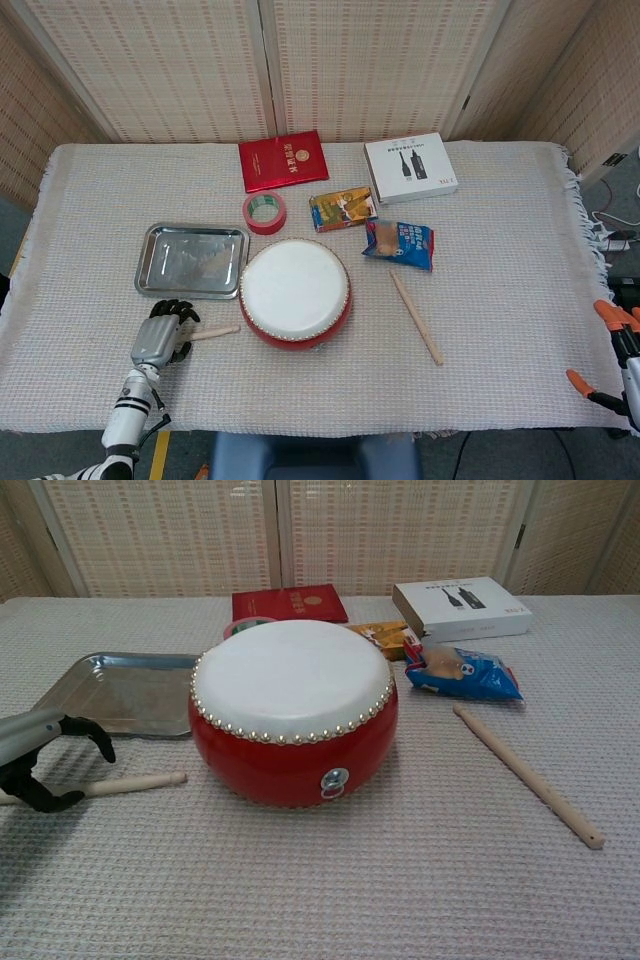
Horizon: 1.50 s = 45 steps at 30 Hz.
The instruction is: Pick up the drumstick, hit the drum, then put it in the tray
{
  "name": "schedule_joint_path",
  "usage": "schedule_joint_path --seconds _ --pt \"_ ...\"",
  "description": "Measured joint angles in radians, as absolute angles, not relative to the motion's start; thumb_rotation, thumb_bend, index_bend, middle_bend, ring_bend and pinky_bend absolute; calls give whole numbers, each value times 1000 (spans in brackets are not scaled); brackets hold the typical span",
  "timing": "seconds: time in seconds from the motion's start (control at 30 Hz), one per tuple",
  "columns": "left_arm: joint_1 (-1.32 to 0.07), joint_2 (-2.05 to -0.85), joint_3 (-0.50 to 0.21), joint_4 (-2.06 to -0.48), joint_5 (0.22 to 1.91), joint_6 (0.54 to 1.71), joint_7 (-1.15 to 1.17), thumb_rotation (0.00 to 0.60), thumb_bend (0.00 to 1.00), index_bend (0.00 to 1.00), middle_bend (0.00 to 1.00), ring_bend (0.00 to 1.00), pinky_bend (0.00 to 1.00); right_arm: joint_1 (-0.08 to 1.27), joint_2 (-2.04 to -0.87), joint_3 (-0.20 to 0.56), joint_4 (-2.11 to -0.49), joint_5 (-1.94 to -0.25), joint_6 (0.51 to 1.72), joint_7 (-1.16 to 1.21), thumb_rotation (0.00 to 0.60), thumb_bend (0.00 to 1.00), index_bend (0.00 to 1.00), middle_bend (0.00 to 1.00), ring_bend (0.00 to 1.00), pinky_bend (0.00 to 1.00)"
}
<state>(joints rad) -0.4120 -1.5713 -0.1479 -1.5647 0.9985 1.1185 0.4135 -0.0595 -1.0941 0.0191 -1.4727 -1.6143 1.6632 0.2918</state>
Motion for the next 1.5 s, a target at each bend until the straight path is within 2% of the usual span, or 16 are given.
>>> schedule_joint_path --seconds 0.23,0.6,0.87,1.2,1.5 --pt "-432 -1589 -138 -1547 956 1097 446 600 330 440 167 77 64 -59 -1090 20 -1479 -1610 1659 289 600 183 0 84 0 0" --pt "-425 -1564 -82 -1594 1011 1101 434 600 330 483 169 76 61 -59 -1091 19 -1484 -1607 1654 283 600 182 0 84 0 0" --pt "-436 -1589 -88 -1570 1012 1094 417 600 330 495 180 75 61 -61 -1089 19 -1490 -1601 1651 278 600 183 0 84 0 0" --pt "-433 -1602 -95 -1552 1012 1095 373 600 340 568 228 99 67 -58 -1088 18 -1491 -1601 1644 294 600 183 0 84 0 0" --pt "-403 -1583 -90 -1575 1057 1103 243 600 348 577 261 104 82 -58 -1086 17 -1489 -1601 1641 299 600 182 0 84 0 0"
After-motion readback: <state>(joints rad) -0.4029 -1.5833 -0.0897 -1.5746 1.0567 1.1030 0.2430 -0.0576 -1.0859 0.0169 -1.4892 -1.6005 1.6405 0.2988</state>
